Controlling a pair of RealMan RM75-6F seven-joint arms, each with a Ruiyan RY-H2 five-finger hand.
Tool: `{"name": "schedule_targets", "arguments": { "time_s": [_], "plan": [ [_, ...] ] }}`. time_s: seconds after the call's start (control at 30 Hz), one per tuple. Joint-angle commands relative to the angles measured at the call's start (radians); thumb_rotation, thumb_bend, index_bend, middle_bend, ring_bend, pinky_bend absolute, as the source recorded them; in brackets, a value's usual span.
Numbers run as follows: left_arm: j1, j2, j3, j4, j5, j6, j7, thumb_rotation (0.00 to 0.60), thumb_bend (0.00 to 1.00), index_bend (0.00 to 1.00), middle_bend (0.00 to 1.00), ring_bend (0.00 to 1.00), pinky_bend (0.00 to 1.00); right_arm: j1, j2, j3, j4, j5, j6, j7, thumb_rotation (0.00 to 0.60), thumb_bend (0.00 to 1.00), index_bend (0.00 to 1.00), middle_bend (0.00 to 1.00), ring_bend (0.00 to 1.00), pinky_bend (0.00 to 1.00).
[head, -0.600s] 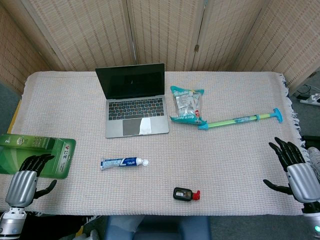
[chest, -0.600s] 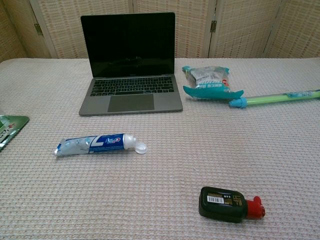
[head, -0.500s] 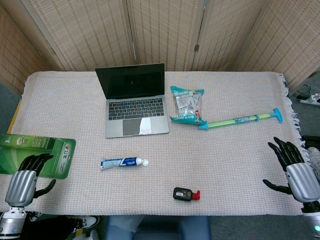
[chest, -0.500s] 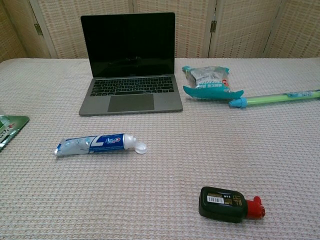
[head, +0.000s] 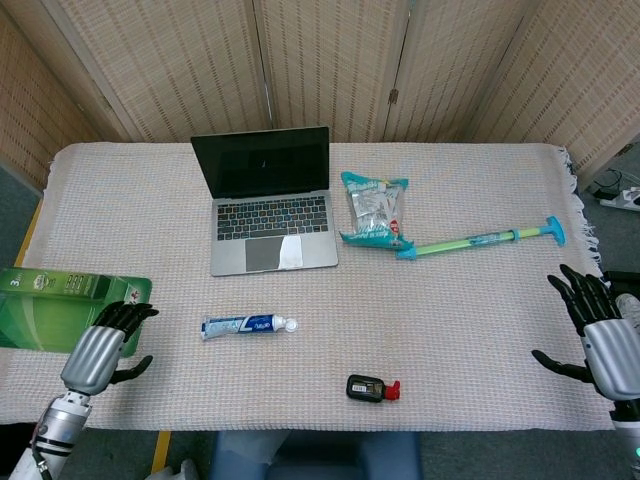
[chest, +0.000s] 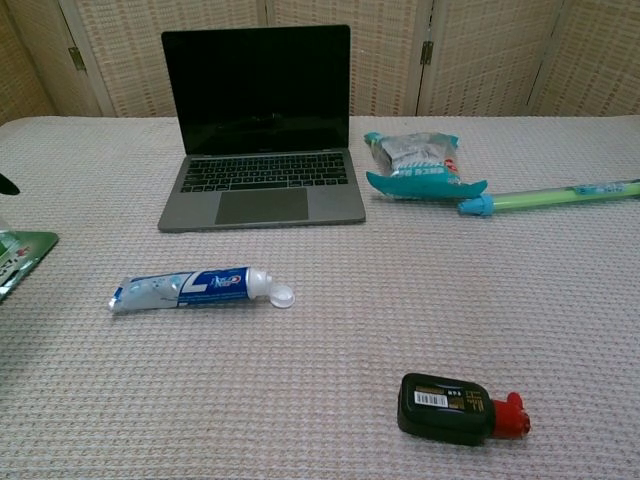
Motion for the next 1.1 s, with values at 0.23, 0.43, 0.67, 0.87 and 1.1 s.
{"name": "schedule_targets", "arguments": {
  "time_s": [0.23, 0.43, 0.67, 0.87, 1.1],
  "plan": [
    [-0.169, -0.141, -0.030, 0.064, -0.080, -0.248, 0.043, 0.600, 0.34, 0.25, 0.23, 0.19, 0.14, -0.003, -0.004, -0.001, 0.007, 0.005, 0.000, 0.006, 0.600, 0.11, 0.00, 0.00, 0.00, 0.00],
    [-0.218, -0.235, -0.063, 0.115, -0.187, -0.306, 0.127, 0.600, 0.34, 0.25, 0.23, 0.19, 0.15, -0.005, -0.002, 0.000, 0.013, 0.012, -0.002, 0.016, 0.600, 0.11, 0.00, 0.00, 0.00, 0.00],
    [-0.252, -0.294, -0.083, 0.131, -0.259, -0.311, 0.213, 0.600, 0.34, 0.27, 0.26, 0.21, 0.17, -0.001, -0.005, 0.000, 0.023, 0.017, -0.015, 0.028, 0.600, 0.11, 0.00, 0.00, 0.00, 0.00],
    [-0.274, -0.335, -0.094, 0.163, -0.335, -0.321, 0.282, 0.600, 0.35, 0.32, 0.30, 0.25, 0.20, 0.001, -0.007, 0.001, 0.029, 0.017, -0.017, 0.032, 0.600, 0.11, 0.00, 0.00, 0.00, 0.00],
    [-0.281, -0.368, -0.101, 0.207, -0.393, -0.314, 0.293, 0.600, 0.38, 0.36, 0.36, 0.32, 0.25, 0.002, -0.007, 0.000, 0.038, 0.028, -0.030, 0.044, 0.600, 0.11, 0.00, 0.00, 0.00, 0.00]
  ]
}}
